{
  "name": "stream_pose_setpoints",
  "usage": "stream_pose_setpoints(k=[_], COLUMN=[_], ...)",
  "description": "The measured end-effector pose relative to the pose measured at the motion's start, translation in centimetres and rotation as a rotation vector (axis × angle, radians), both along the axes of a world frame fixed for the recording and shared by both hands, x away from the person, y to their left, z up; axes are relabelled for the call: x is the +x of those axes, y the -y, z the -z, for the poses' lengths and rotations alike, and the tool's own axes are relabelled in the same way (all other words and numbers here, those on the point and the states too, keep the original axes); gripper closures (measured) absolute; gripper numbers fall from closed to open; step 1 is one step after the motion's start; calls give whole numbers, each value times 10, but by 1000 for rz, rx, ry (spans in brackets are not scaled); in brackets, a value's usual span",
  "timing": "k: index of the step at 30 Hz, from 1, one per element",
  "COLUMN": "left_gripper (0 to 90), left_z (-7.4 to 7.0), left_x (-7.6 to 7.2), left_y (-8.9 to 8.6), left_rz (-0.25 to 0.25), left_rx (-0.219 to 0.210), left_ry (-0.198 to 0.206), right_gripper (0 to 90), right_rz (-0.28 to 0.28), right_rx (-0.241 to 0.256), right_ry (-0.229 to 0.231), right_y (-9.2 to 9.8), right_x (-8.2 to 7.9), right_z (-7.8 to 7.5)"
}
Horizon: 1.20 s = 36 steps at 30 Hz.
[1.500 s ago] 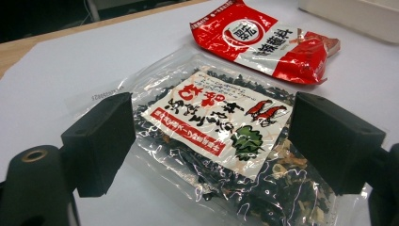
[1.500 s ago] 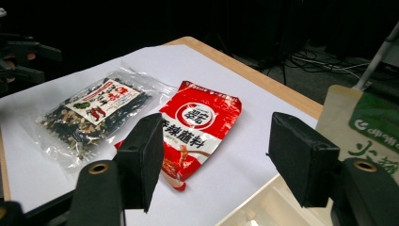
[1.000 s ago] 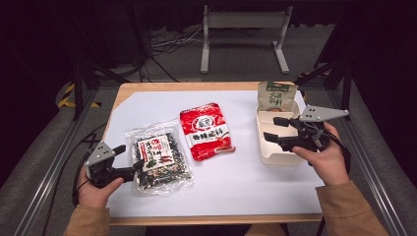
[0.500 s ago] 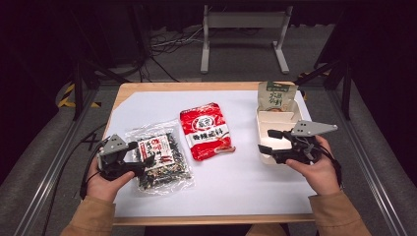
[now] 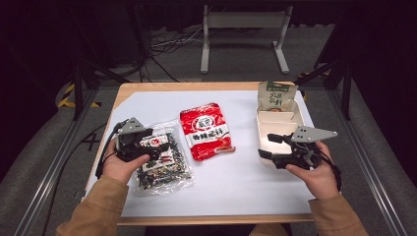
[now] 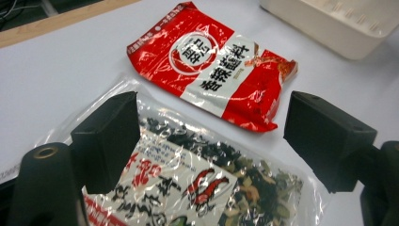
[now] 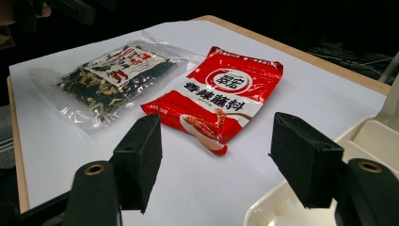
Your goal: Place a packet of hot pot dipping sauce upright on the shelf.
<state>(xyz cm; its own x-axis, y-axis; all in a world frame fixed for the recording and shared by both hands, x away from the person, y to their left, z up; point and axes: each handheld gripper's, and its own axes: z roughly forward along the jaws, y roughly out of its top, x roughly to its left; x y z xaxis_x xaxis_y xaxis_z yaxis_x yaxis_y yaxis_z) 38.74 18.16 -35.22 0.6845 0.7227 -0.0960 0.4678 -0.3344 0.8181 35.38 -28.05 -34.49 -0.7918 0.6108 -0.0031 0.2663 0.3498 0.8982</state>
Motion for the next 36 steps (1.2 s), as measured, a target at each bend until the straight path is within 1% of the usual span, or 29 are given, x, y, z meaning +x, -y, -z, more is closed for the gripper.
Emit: stream_pose_setpoints(k=[2,3,4,6,10,12,14,15,17,21,22,23,25,27,28,29,30,31,32,36], left_gripper=[194,195,195,194,188,187,187,187,186,186,188,194,196,196,198,205,207,207,210,215], left_z=[-1,-1,-1,-1,0,1,2,2,3,8,9,9,11,12,14,15,15,17,19,22], left_x=[6,6,11,16,26,32,38,38,45,58,62,62,68,75,78,81,81,84,87,99], left_y=[4,4,7,10,16,19,21,21,23,28,29,29,31,33,33,33,33,34,34,33], left_rz=[-1,-1,-1,-7,0,0,-4,-4,-9,-18,-21,-21,-23,-28,-33,-38,-38,-45,-51,-75], left_rx=[4,4,16,21,35,46,45,45,53,54,55,55,54,41,23,13,13,-3,-10,-17], left_ry=[5,5,14,20,33,32,26,26,28,12,-1,-1,-8,-23,-18,-20,-20,-22,-24,-45], right_gripper=[341,341,342,343,345,347,350,351,351,351,351,351,356,361,362,363,362,362,361,361], right_rz=[0,0,2,-1,7,13,17,17,18,17,17,17,12,7,2,-3,-6,-6,-10,-11], right_rx=[0,0,1,-2,-4,0,-4,-5,-3,-6,-5,-5,-1,-2,-4,-3,-4,-4,-5,-11], right_ry=[2,2,2,4,-7,-10,-10,-10,-11,-8,-7,-7,-7,-4,-5,-6,-7,-7,-8,-14], right_y=[0,0,0,0,1,1,1,1,2,2,2,2,2,1,1,0,-1,-1,-1,-1], right_x=[-1,-1,-2,-3,-3,-1,-1,-1,-1,-2,-3,-3,-3,-4,-4,-4,-4,-4,-4,-2], right_z=[2,2,2,5,10,12,15,15,16,18,18,18,17,17,17,17,18,18,18,20])
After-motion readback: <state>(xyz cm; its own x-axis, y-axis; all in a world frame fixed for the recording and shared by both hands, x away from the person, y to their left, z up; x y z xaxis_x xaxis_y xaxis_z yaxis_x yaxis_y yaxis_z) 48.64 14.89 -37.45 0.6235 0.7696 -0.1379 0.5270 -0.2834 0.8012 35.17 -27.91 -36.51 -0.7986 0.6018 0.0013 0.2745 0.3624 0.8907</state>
